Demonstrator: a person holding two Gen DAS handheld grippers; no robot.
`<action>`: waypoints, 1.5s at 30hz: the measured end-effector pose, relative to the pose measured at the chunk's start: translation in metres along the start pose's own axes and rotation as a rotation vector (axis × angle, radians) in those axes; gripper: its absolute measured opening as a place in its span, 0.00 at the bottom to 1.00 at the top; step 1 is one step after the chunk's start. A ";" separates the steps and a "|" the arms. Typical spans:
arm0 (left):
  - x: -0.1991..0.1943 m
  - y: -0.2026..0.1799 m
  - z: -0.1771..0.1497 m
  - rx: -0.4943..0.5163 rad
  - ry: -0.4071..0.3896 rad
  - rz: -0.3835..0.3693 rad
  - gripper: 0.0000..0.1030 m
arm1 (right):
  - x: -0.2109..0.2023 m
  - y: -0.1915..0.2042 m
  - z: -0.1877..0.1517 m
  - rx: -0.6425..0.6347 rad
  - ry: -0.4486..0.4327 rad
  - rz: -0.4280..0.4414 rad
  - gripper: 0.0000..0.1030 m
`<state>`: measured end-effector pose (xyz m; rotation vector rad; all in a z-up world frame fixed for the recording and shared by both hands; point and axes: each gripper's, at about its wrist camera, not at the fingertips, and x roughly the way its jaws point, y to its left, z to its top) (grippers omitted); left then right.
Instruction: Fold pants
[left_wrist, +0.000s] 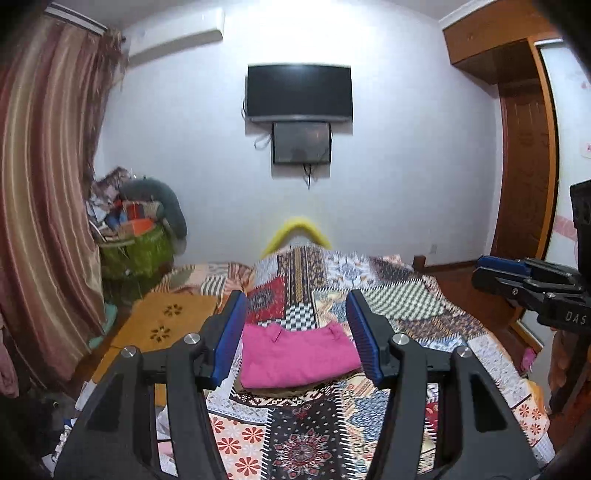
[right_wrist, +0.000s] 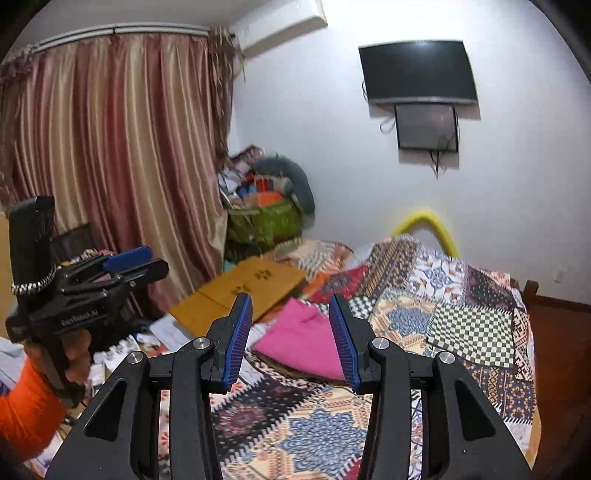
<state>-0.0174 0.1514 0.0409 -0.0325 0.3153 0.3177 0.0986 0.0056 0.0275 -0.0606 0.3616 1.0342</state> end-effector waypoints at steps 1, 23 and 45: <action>-0.008 -0.001 0.000 -0.008 -0.013 -0.006 0.54 | -0.005 0.003 -0.001 0.001 -0.018 -0.001 0.38; -0.067 -0.022 -0.029 -0.035 -0.117 -0.005 0.97 | -0.065 0.042 -0.030 0.022 -0.217 -0.129 0.87; -0.065 -0.032 -0.035 -0.005 -0.125 -0.019 1.00 | -0.070 0.046 -0.034 0.002 -0.229 -0.183 1.00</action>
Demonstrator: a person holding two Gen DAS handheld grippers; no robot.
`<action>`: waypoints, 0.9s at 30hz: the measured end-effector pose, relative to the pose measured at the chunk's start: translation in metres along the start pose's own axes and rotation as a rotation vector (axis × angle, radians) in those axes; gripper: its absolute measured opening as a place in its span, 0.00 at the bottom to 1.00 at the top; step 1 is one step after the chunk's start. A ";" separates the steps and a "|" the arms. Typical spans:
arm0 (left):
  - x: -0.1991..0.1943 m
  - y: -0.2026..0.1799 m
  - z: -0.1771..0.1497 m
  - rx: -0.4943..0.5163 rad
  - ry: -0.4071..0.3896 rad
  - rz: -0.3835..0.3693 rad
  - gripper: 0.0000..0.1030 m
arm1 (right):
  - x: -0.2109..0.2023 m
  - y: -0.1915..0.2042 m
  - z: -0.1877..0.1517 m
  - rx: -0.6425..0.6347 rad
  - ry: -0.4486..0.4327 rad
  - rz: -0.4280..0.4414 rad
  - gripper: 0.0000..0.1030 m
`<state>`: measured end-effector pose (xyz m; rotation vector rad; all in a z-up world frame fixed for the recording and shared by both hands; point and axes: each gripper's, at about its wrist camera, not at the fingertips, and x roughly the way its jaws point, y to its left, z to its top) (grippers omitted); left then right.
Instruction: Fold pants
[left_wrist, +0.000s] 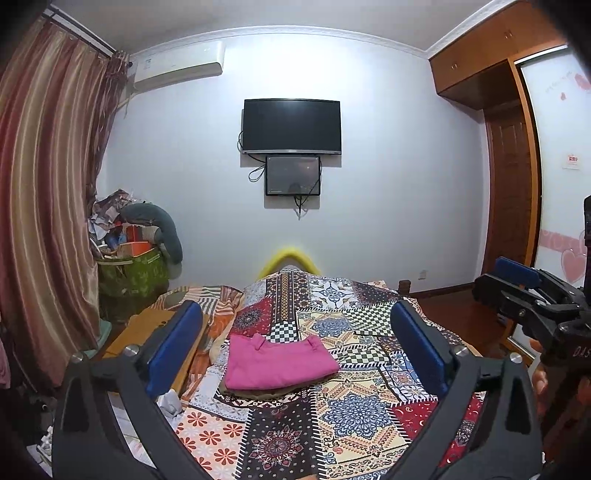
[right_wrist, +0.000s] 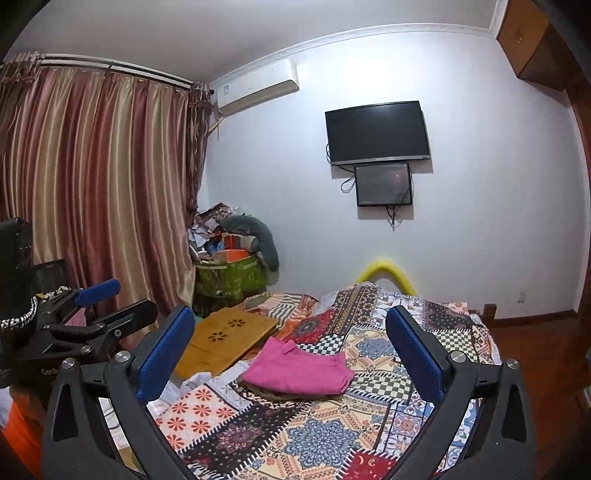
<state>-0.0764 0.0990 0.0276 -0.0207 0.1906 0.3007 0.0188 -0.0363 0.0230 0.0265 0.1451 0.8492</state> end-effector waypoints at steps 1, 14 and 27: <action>0.000 0.001 -0.001 -0.001 0.000 0.000 1.00 | 0.000 0.000 0.000 0.000 0.000 -0.001 1.00; 0.003 -0.002 -0.002 -0.003 0.015 -0.002 1.00 | -0.002 -0.003 0.001 0.006 0.001 -0.004 1.00; 0.008 -0.002 -0.001 -0.004 0.023 -0.009 1.00 | -0.004 -0.006 0.001 0.018 0.001 -0.015 1.00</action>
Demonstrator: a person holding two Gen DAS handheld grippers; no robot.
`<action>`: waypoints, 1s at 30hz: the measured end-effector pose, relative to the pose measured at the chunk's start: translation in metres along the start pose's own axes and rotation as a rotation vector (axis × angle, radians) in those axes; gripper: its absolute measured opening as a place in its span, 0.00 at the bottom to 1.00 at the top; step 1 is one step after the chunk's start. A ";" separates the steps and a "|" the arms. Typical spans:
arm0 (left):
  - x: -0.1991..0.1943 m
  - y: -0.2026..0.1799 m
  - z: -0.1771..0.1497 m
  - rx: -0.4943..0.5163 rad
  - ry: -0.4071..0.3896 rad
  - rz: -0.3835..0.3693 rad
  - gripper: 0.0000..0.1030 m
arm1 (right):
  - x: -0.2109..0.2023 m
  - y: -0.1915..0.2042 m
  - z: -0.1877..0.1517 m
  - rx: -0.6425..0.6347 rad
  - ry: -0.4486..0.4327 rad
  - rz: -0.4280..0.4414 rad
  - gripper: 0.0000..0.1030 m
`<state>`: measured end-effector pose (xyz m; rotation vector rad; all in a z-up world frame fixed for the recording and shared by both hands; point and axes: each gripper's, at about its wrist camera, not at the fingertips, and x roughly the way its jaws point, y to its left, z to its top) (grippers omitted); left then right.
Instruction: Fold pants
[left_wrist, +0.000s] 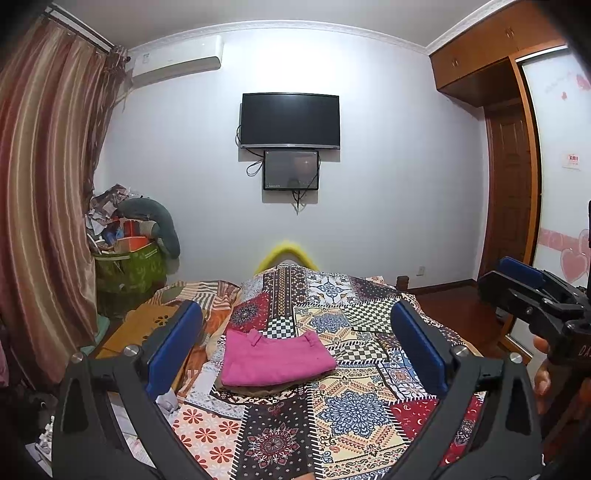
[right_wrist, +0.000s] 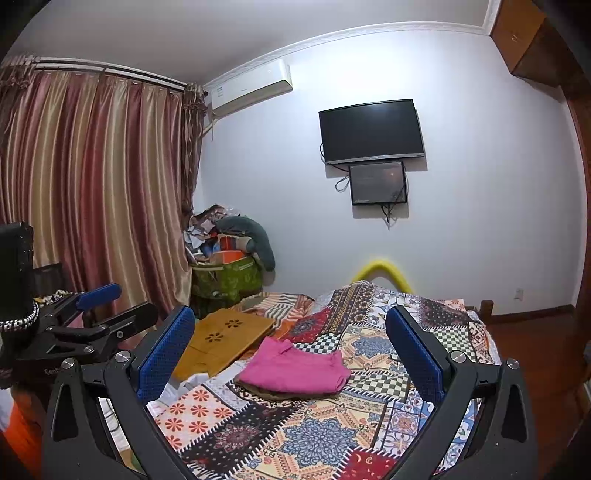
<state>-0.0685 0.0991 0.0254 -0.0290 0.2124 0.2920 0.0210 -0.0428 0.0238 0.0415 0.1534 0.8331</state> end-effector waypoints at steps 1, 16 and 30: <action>0.000 0.000 0.000 0.000 0.000 0.000 1.00 | 0.000 0.000 0.000 0.000 0.000 0.000 1.00; 0.005 0.000 -0.002 0.001 0.007 -0.014 1.00 | 0.000 0.000 0.001 0.006 0.000 -0.001 1.00; 0.006 0.004 -0.001 -0.007 0.012 -0.030 1.00 | 0.002 0.005 0.002 0.005 0.007 0.002 1.00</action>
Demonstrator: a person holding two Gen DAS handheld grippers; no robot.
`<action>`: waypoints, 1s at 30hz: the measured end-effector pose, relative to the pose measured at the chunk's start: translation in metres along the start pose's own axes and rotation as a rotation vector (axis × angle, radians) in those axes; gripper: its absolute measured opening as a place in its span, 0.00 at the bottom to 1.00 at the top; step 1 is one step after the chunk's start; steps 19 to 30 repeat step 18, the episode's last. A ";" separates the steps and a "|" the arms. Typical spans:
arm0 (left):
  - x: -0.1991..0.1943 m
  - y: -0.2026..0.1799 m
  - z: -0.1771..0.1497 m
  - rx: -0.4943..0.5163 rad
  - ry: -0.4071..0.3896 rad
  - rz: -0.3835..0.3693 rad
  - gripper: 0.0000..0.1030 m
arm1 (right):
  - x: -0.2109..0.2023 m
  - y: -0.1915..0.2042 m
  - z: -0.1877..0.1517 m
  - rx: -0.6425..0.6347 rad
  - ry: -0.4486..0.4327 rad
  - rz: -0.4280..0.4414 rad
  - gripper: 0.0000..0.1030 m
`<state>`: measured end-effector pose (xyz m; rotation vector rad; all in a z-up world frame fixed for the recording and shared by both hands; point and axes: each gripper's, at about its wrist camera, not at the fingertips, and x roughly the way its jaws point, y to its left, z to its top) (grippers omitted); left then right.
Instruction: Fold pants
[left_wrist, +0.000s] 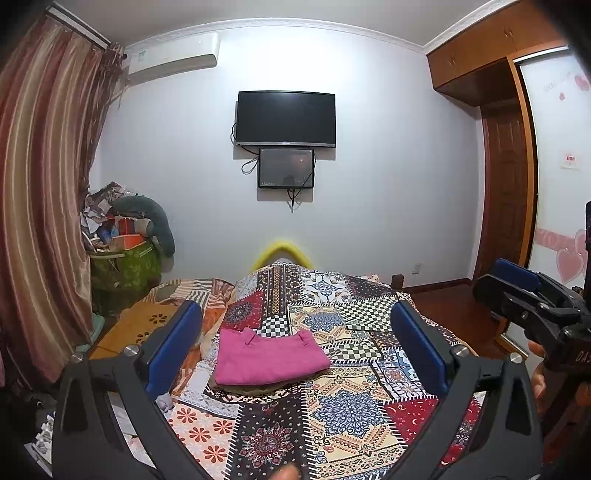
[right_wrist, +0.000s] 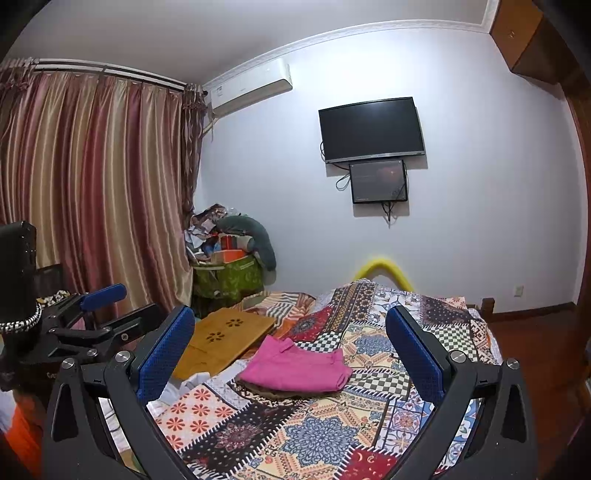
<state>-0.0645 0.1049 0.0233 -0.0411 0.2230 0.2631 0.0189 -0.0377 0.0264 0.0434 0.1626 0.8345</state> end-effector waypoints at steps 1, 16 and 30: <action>0.001 0.001 0.001 -0.003 0.005 -0.004 1.00 | 0.000 0.000 0.000 0.000 0.000 -0.001 1.00; 0.006 0.013 -0.002 -0.040 0.029 -0.008 1.00 | 0.002 0.003 -0.002 0.011 0.005 0.000 1.00; 0.006 0.013 -0.002 -0.038 0.032 -0.011 1.00 | 0.003 0.004 -0.003 0.010 0.005 0.000 1.00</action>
